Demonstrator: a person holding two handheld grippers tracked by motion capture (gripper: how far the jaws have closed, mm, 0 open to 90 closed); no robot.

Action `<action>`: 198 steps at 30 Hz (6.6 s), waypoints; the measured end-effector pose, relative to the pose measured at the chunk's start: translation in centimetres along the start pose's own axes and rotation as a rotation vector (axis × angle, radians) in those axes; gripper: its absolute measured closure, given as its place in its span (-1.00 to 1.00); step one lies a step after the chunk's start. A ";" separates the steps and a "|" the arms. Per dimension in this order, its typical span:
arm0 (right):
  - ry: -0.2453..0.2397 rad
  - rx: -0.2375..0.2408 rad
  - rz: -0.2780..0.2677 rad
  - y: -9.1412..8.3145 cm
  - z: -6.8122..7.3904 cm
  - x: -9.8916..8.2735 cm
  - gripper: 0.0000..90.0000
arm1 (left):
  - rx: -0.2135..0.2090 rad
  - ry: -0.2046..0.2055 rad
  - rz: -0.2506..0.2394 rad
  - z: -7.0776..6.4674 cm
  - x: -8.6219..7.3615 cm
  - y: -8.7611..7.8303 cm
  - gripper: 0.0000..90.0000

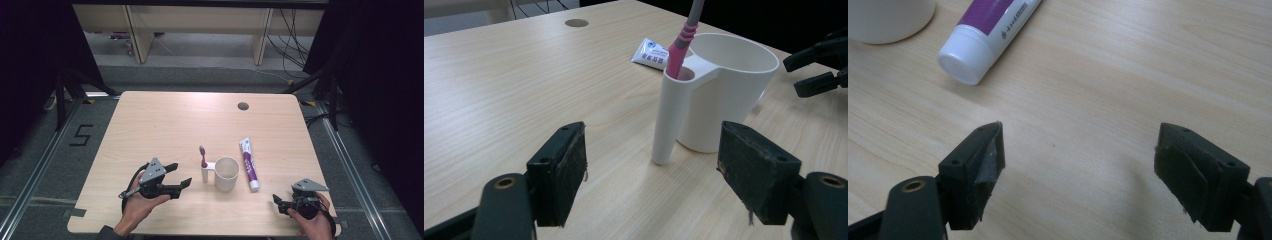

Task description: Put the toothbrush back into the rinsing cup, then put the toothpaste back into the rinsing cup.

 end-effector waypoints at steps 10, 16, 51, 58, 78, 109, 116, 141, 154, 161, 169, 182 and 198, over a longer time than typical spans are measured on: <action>0.004 0.002 -0.003 -0.1 -0.2 -0.2 -0.53 | -0.003 0.006 0.057 -0.2 -1.7 -1.0 -0.44; 0.011 -0.002 -0.002 -0.1 -0.4 -0.4 -0.53 | -0.015 0.012 0.081 -0.5 -2.4 -1.2 -0.47; 0.021 -0.006 0.007 -0.5 -0.5 -0.7 -0.53 | -0.001 0.034 0.173 -1.8 -5.2 -4.6 -0.61; 0.062 -0.007 0.031 -0.5 -0.1 -0.6 -0.53 | -0.015 0.052 0.198 -2.6 -5.9 -4.9 -0.63; 0.010 0.045 0.043 0.6 -0.2 3.5 -0.64 | 0.008 0.068 0.222 -2.6 -6.5 -4.5 -0.65; -0.104 0.082 0.240 8.2 3.0 12.2 -0.30 | 0.000 0.091 0.234 -2.7 -6.5 -4.3 -0.64; -0.083 0.058 0.302 10.0 3.5 12.8 -0.25 | -0.015 0.073 0.215 -3.0 -6.4 -4.2 -0.64; -0.061 0.066 0.425 11.1 1.7 12.7 0.22 | -0.027 0.082 0.223 -3.1 -6.5 -4.1 -0.64; -0.110 0.046 0.482 11.6 1.2 12.8 0.41 | -0.031 0.099 0.245 -3.1 -6.5 -4.2 -0.64; -0.085 0.087 0.512 11.4 0.5 13.2 0.68 | -0.030 0.087 0.235 -3.2 -6.5 -4.1 -0.64; -0.116 0.077 0.540 11.9 0.5 13.2 0.68 | -0.035 0.086 0.223 -3.4 -6.5 -4.0 -0.59; -0.124 0.114 0.539 11.7 0.3 13.1 0.69 | -0.033 0.085 0.225 -3.2 -6.5 -4.0 -0.61; -0.058 0.170 0.287 7.0 -0.9 15.1 0.70 | -0.029 0.101 0.239 -3.0 -6.4 -4.0 -0.61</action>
Point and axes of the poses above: each handheld gripper's, and its own axes: y roughly forward along the jaws, x roughly out of its top, z roughly to its left, the point moved 4 cm from there along y, roughly forward along the jaws, and after that the axes turned 2 degrees about -z, right-handed, at the moved point
